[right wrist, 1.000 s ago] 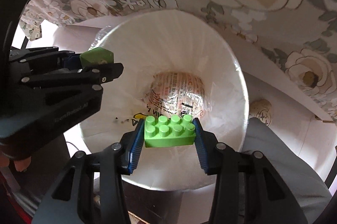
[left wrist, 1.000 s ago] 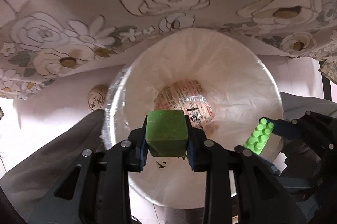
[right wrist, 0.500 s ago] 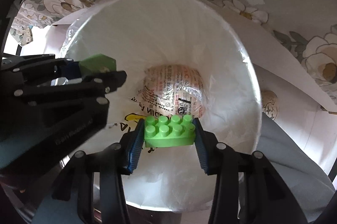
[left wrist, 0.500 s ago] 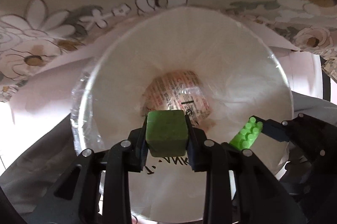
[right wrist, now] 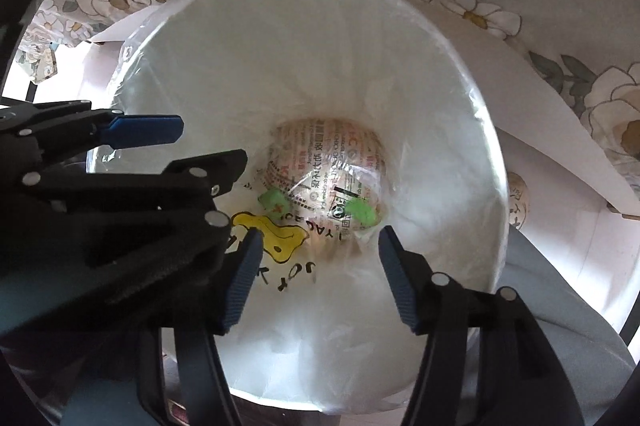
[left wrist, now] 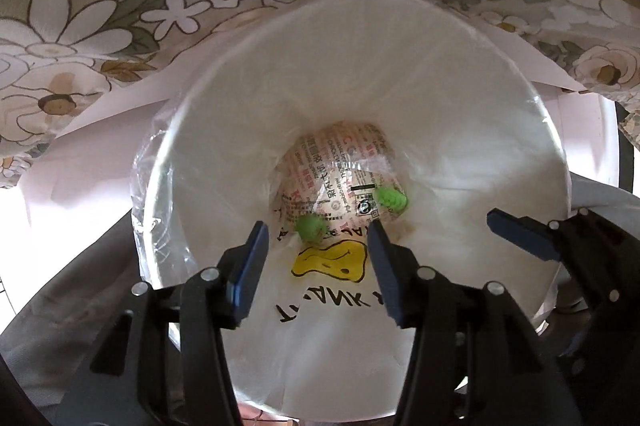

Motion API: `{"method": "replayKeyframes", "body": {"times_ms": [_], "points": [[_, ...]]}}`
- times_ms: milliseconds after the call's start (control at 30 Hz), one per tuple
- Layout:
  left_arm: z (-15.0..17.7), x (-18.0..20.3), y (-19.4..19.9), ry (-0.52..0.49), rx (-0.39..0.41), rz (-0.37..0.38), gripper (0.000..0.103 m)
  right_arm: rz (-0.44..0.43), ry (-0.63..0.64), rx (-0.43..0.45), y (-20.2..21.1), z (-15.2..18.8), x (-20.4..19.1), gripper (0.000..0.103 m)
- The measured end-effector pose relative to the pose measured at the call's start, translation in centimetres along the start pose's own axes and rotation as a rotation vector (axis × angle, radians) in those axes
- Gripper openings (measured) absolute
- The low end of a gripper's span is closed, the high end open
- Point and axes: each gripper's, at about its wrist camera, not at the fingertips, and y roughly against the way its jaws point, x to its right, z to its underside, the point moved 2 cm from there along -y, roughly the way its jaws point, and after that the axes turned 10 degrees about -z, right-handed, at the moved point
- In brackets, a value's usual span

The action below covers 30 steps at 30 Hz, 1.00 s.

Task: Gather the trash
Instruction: 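Open both grippers to drop the cube and brick into the bin, then move both open grippers back toward the pink cup and black roller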

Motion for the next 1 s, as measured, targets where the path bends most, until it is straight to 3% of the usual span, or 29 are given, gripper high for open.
{"method": "replayKeyframes", "body": {"times_ms": [300, 567, 1000], "points": [[0.2, -0.2, 0.6, 0.001, 0.032, -0.023, 0.052, 0.005, 0.017, 0.023, 1.1, 0.1, -0.8, 0.062], [1.7, -1.0, 6.3, -0.050, 0.170, -0.070, 0.052, -0.002, 0.065, 0.087, 4.9, 0.9, -2.6, 0.062], [6.5, -3.6, 16.0, -0.062, 0.362, -0.112, 0.052, 0.021, 0.171, 0.238, 15.1, 4.2, -5.3, 0.062]]}}
